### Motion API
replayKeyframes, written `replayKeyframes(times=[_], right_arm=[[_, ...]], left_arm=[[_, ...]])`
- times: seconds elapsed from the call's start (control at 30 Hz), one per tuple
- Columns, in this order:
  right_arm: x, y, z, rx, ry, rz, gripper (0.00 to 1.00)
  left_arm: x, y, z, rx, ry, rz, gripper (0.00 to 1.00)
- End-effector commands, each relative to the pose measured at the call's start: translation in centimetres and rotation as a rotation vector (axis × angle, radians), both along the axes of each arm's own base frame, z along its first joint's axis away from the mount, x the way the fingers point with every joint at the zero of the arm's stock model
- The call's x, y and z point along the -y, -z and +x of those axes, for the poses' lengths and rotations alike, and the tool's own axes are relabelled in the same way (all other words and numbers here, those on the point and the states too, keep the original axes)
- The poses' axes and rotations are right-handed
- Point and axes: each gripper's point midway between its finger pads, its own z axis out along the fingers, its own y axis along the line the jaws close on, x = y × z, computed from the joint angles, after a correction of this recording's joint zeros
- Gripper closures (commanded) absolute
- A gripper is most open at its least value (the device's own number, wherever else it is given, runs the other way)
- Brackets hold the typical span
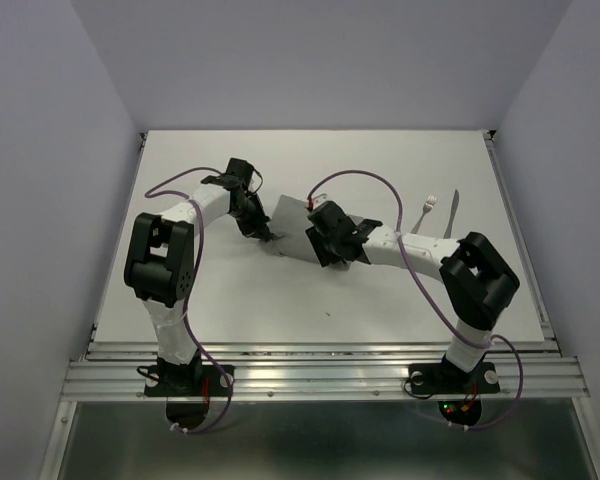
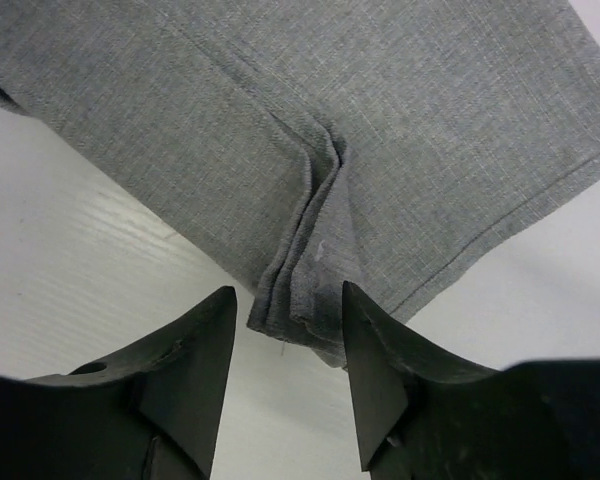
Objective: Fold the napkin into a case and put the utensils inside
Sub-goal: Fold the 2/3-rectangle-folded napkin at the center of the board.
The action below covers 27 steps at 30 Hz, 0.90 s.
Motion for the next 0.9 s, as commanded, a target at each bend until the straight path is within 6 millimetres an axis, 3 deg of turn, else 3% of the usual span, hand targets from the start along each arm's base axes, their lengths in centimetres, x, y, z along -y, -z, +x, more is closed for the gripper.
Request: replayKeyframes(times=[0.0, 0.1, 0.2, 0.47, 0.87], right_arm=[[0.0, -2.1, 1.9, 0.090, 0.065, 0.019, 0.50], [0.4, -1.4, 2.1, 0.092, 0.081, -0.003, 0.49], [0.5, -1.2, 2.0, 0.089, 0.092, -0.005, 0.55], [0.9, -1.9, 2.2, 0.101, 0.131, 0.039, 0.99], [2.5, -1.6, 1.6, -0.016, 0.192, 0.248, 0.99]], left_arm=[[0.2, -1.2, 0.5, 0.029, 0.017, -0.001, 1.00], [0.3, -1.1, 0.5, 0.028, 0.019, -0.005, 1.00], [0.3, -1.1, 0.5, 0.025, 0.019, -0.004, 1.00], [0.4, -1.5, 0.8, 0.034, 0.017, -0.008, 1.00], [1.0, -2.8, 1.5, 0.052, 0.029, -0.009, 1.00]])
